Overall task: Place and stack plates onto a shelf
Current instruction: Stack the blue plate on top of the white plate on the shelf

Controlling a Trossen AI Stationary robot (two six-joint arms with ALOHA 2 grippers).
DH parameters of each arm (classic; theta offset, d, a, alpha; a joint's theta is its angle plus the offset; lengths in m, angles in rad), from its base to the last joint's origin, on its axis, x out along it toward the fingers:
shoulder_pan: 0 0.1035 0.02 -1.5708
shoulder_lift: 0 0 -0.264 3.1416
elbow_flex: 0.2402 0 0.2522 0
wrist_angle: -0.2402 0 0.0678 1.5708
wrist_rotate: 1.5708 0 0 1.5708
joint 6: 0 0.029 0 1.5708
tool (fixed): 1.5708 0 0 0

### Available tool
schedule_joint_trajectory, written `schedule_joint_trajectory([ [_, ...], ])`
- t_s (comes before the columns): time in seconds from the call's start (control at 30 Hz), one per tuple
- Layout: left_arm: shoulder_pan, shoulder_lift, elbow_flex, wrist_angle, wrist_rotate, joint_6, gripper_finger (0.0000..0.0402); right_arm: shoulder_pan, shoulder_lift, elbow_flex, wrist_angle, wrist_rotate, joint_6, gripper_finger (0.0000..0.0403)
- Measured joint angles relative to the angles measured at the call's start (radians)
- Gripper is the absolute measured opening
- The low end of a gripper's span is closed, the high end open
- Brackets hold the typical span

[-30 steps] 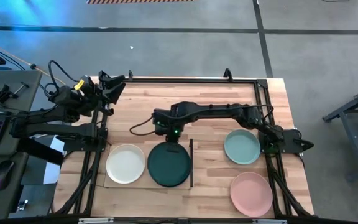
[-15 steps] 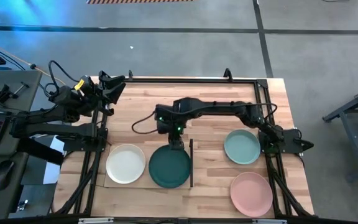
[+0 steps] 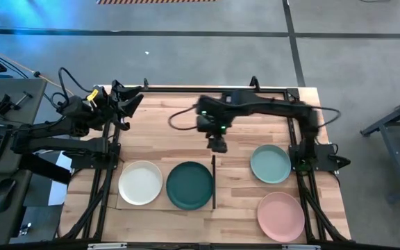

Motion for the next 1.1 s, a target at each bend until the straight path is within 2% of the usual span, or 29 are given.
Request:
schedule_joint_trajectory([
  [0.1,0.0,0.0,0.0,-0.016,0.0,-0.014,0.0156,-0.016,-0.186,-0.259,0.177,0.043,0.054,0.0203],
  [0.2,0.0,0.0,0.0,-0.049,0.0,-0.016,0.0156,-0.042,-0.384,-0.519,0.388,0.074,0.179,0.0203],
  [0.33,0.0,0.004,0.0,-0.076,0.0,-0.016,0.0156,-0.054,-0.616,-0.807,0.761,0.117,0.35,0.0203],
  [0.5,0.0,0.024,0.0,-0.104,0.0,-0.016,0.0156,-0.055,-0.792,-1.045,1.197,0.174,0.479,0.0203],
  [0.6,0.0,0.031,-0.001,-0.101,0.0,-0.017,0.0156,-0.054,-0.847,-1.114,1.326,0.195,0.481,0.0203],
  [0.9,0.0,0.033,-0.001,-0.102,0.0,-0.016,0.0156,-0.054,-0.861,-1.103,1.269,0.226,0.505,0.0203],
  [0.97,0.0,0.033,-0.001,-0.102,0.0,-0.017,0.0156,-0.06,-0.861,-1.065,1.13,0.271,0.603,0.0203],
  [1.1,0.0,0.033,-0.001,-0.102,0.0,-0.018,0.0156,-0.093,-0.846,-0.961,0.612,0.414,0.794,0.0203],
])
